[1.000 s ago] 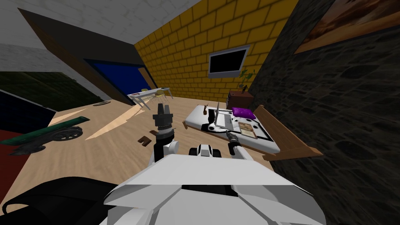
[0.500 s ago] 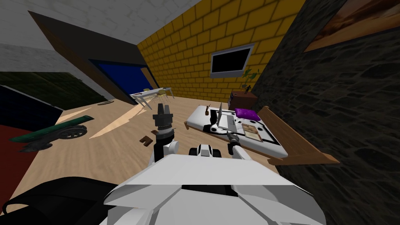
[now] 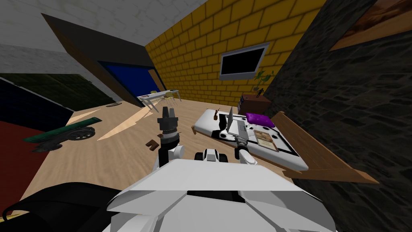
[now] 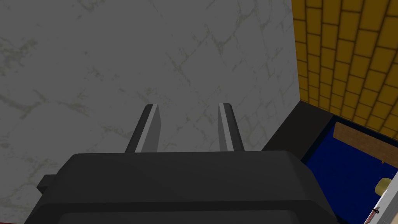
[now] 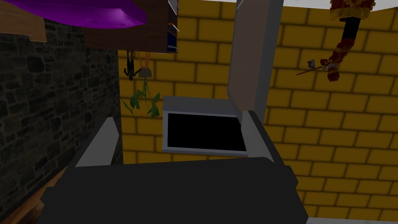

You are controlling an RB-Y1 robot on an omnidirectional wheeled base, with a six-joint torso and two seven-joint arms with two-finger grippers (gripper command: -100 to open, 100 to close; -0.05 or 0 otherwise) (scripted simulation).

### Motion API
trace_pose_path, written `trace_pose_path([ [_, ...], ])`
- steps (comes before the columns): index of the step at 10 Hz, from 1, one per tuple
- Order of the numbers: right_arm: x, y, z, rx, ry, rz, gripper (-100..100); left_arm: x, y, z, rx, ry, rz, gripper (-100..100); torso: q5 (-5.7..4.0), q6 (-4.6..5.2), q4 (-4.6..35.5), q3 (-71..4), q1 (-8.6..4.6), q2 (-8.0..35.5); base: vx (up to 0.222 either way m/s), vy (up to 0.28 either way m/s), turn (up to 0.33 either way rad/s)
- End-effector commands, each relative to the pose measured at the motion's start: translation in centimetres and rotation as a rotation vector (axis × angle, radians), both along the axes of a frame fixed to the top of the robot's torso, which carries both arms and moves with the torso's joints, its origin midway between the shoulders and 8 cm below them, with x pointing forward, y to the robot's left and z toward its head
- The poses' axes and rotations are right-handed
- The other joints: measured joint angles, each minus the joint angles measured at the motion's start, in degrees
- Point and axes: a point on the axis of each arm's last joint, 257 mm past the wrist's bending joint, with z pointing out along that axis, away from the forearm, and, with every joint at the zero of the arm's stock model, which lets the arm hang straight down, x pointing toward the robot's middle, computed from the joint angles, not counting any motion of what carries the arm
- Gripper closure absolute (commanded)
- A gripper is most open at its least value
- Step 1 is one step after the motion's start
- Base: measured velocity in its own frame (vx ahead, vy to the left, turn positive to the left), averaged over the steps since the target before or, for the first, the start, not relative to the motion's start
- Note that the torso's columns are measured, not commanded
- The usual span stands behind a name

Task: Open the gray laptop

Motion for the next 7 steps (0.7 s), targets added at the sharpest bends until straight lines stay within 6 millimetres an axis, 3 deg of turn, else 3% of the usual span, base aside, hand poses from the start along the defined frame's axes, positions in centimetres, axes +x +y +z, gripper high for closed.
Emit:
trace_pose_path([
  [1,0.5,-1.4,0.4,-0.114,0.007,0.006,-100,0.0,0.0,0.0,0.000,0.000,0.000,0,0.02,-0.02,0.01,0.01,0.09,-0.01,0.111,0.071,0.084],
  [7,2.4,-4.3,3.0,-0.374,-0.011,0.051,-100,0.0,0.0,0.0,0.000,0.000,0.000,0,0.04,-0.01,-0.03,-0.08,0.14,-0.14,0.110,0.052,0.084],
])
